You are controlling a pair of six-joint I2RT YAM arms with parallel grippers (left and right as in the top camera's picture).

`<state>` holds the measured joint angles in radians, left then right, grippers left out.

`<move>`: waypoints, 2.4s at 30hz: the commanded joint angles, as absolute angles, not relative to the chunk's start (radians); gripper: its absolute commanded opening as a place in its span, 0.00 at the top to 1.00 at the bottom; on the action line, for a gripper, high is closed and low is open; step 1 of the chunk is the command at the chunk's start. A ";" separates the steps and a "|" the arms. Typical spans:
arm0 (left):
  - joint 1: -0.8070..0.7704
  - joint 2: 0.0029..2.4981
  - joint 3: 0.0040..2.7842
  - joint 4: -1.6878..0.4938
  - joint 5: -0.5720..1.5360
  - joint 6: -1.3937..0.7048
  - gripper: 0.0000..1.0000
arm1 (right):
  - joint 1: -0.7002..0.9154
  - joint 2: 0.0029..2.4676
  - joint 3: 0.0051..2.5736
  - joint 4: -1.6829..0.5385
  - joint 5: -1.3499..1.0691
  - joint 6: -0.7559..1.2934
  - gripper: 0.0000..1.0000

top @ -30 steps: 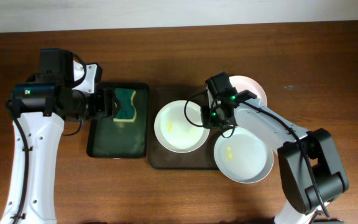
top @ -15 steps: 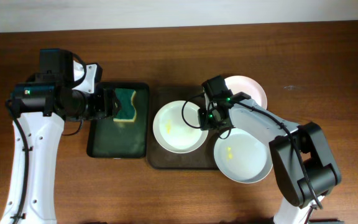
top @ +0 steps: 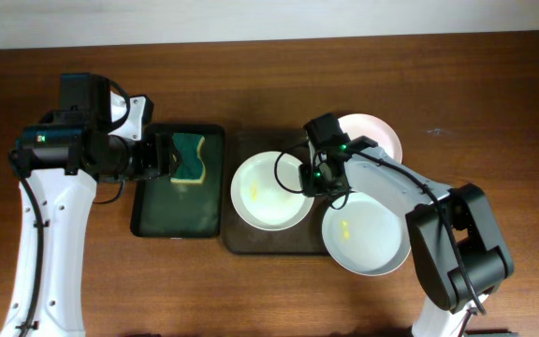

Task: Clean dirty plates on tray and stack at the side
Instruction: 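Lower left gripper onto the green sponge and grip the plate rim with right, then grasp the green sponge with the left gripper and lift it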

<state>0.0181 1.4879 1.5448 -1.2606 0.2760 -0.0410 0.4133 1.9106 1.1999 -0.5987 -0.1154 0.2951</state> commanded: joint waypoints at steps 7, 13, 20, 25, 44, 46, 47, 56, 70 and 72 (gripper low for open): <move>0.015 1.493 1.553 -1.262 0.266 -0.029 0.27 | 0.418 1.908 1.229 -0.603 -0.092 0.293 0.88; 0.015 1.493 1.553 -1.262 0.266 -0.029 0.27 | 0.418 1.908 1.229 -0.611 -0.066 0.293 0.94; 0.015 1.493 1.553 -1.262 0.127 -0.143 0.26 | 0.418 1.895 1.230 -0.638 -0.067 0.298 0.96; -0.002 1.529 1.553 -1.245 0.107 -0.198 0.26 | 0.418 1.870 1.230 -0.666 -0.066 0.345 0.96; -0.109 1.904 1.553 -0.954 0.002 -0.245 0.08 | 0.418 1.871 1.229 -0.666 -0.040 0.350 0.96; -0.109 1.950 1.553 -0.944 0.002 -0.245 0.08 | 0.418 1.871 1.229 -0.666 -0.040 0.350 0.95; -0.109 1.971 1.553 -0.942 0.002 -0.245 0.08 | 0.418 1.871 1.229 -0.666 -0.040 0.350 0.95; -0.109 2.083 1.553 -0.870 -0.027 -0.246 0.28 | 0.418 1.871 1.229 -0.666 -0.040 0.350 0.95; -0.081 2.143 1.630 -0.910 -0.023 -0.246 0.31 | 0.418 1.871 1.229 -0.666 -0.040 0.350 0.94; -0.081 2.143 1.645 -0.910 -0.023 -0.246 0.37 | 0.418 1.871 1.229 -0.666 -0.040 0.350 0.94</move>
